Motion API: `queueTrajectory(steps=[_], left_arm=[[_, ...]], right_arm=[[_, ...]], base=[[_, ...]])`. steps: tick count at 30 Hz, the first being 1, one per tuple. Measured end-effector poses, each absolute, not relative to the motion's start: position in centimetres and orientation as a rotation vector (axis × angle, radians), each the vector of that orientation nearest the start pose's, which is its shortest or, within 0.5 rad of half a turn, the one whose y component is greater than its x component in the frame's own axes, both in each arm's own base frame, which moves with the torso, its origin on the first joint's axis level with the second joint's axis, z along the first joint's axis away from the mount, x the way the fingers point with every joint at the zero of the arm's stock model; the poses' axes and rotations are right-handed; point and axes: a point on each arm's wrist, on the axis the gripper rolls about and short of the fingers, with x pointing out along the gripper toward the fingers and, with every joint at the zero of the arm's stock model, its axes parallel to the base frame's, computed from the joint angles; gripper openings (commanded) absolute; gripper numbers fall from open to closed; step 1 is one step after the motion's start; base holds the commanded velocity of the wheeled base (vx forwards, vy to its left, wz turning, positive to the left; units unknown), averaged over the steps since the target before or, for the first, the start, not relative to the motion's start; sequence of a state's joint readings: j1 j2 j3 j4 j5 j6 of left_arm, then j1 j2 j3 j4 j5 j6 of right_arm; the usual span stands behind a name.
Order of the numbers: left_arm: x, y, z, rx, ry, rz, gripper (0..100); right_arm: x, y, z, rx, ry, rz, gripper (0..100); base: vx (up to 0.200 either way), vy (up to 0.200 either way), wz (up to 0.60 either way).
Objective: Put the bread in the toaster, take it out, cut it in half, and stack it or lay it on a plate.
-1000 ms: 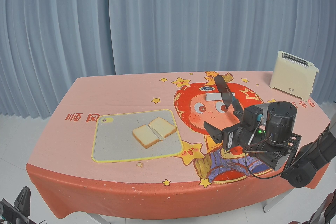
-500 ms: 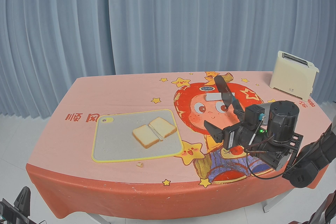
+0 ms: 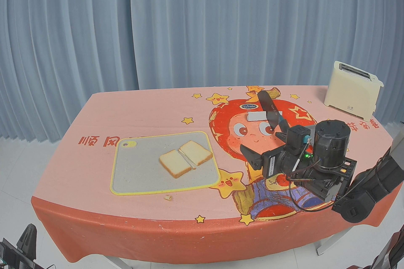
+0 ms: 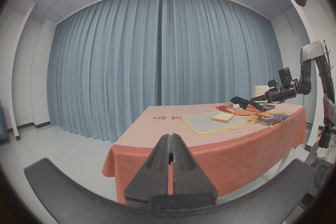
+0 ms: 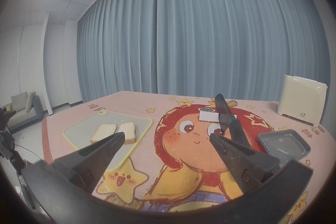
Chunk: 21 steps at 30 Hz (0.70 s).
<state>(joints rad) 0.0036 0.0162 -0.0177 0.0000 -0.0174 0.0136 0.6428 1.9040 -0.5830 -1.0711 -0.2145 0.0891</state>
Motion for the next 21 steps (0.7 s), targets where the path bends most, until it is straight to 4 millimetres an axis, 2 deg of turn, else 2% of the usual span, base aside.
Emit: queueTrajectory(steps=[8, 21], left_arm=[[-2.3, 0.0, 8.1, 0.014, -0.002, -0.015, 0], [-2.3, 0.0, 8.1, 0.014, -0.002, -0.015, 0]], right_arm=[[26.3, 18.8, 11.2, -0.035, 0.285, 0.404, 100], [27.9, 19.6, 13.3, -0.049, 0.316, 0.393, 100]], base=[[0.000, 0.000, 0.00], [0.000, 0.000, 0.00]])
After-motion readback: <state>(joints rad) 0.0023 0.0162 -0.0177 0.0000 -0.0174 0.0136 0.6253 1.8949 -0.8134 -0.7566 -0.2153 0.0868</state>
